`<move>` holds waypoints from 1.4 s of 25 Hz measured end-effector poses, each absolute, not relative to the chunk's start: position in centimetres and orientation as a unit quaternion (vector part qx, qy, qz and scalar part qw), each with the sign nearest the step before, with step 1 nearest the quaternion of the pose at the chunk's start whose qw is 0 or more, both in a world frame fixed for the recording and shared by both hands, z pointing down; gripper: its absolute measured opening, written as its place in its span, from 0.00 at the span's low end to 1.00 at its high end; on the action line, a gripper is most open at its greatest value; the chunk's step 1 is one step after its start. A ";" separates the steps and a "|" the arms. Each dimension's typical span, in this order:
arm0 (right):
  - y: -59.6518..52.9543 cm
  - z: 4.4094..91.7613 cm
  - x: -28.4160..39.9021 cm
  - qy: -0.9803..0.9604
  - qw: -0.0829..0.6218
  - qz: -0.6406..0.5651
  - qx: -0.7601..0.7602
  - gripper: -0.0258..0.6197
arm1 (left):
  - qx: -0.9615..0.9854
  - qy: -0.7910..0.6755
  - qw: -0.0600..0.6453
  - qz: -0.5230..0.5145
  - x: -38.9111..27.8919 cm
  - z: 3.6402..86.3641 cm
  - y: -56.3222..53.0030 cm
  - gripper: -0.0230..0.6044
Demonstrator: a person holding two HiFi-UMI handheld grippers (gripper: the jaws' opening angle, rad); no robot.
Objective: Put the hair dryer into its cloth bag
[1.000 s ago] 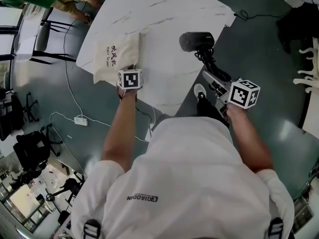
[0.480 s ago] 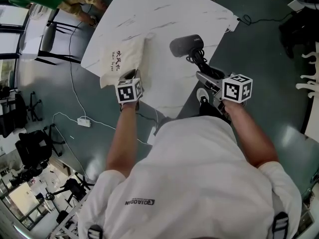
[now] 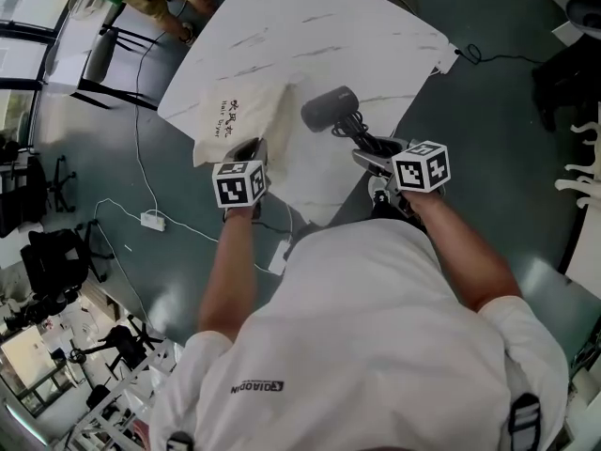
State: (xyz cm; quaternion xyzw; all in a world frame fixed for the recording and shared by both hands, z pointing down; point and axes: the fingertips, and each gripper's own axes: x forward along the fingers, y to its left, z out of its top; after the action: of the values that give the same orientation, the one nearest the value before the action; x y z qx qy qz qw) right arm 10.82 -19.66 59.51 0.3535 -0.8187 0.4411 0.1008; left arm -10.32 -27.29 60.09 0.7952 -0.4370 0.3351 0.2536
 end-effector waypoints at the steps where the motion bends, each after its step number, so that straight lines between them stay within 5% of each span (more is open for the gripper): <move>1: -19.5 59.8 10.4 -0.820 0.107 0.443 0.347 0.41 | 0.797 -0.436 0.250 0.335 -10.3 59.9 -27.1 0.13; 21: -19.8 63.7 2.1 -0.844 0.195 0.442 0.232 0.41 | 0.855 -0.336 0.173 0.354 -7.6 57.0 -24.5 0.12; 35: -25.3 65.1 -2.4 -0.880 0.278 0.327 0.204 0.41 | 0.877 -0.284 0.139 0.362 -6.3 56.0 -23.4 0.12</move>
State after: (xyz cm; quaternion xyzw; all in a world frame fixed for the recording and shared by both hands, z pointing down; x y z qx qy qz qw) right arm -2.36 -25.34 65.11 0.2040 -0.8799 0.3267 0.2782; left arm -6.29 -23.39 56.02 0.8770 -0.2842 0.3616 0.1393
